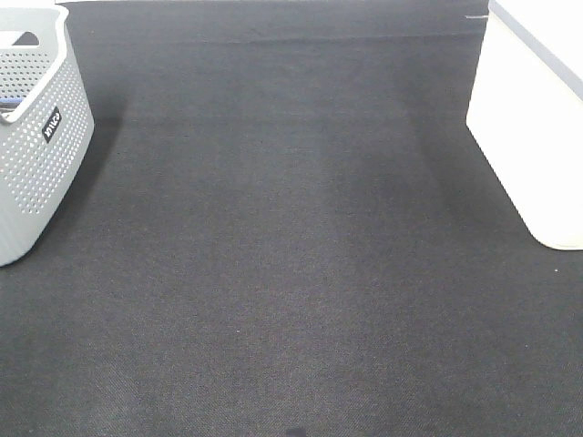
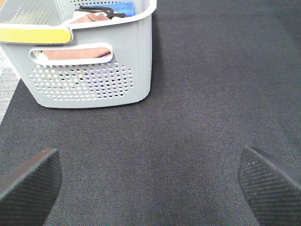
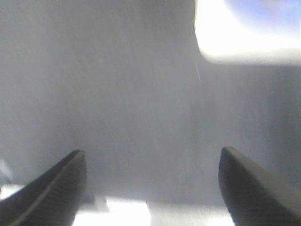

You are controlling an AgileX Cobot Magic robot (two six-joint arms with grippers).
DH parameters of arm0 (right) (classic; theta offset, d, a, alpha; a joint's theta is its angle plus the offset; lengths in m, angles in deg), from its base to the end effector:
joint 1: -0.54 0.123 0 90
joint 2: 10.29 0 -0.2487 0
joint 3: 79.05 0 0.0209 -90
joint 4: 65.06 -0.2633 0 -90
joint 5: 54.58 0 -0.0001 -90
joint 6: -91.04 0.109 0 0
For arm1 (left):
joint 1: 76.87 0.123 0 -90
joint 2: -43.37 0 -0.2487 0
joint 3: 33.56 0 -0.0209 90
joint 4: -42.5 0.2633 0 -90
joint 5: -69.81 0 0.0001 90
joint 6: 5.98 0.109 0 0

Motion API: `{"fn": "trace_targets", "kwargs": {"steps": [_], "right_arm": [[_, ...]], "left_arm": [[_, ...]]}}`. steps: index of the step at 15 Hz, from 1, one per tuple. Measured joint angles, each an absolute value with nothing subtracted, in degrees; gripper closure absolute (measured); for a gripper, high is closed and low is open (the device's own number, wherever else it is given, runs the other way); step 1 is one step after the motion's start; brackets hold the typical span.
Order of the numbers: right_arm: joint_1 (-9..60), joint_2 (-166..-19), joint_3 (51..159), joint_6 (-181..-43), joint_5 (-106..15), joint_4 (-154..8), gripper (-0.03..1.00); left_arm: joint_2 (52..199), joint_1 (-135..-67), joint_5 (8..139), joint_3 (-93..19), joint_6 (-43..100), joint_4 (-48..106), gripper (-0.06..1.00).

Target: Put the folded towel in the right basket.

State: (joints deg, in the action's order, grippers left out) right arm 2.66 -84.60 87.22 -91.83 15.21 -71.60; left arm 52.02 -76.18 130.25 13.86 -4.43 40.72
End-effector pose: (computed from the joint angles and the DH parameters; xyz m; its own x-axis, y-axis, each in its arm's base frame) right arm 0.2356 0.0204 0.2920 -0.9238 -0.0446 -0.3803 -0.0870 0.9917 0.0949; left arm 0.0584 -0.0022 0.2760 -0.4460 0.0063 -0.8950 0.0174 0.9998 -0.0016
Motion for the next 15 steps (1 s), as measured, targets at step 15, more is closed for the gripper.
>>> {"fn": "trace_targets", "kwargs": {"steps": [15], "right_arm": [[2.66, -28.39, 53.98, -93.6, 7.3, -70.16, 0.24]], "left_arm": [[52.02, -76.18, 130.25, 13.86, -4.43, 40.72, -0.03]]}}
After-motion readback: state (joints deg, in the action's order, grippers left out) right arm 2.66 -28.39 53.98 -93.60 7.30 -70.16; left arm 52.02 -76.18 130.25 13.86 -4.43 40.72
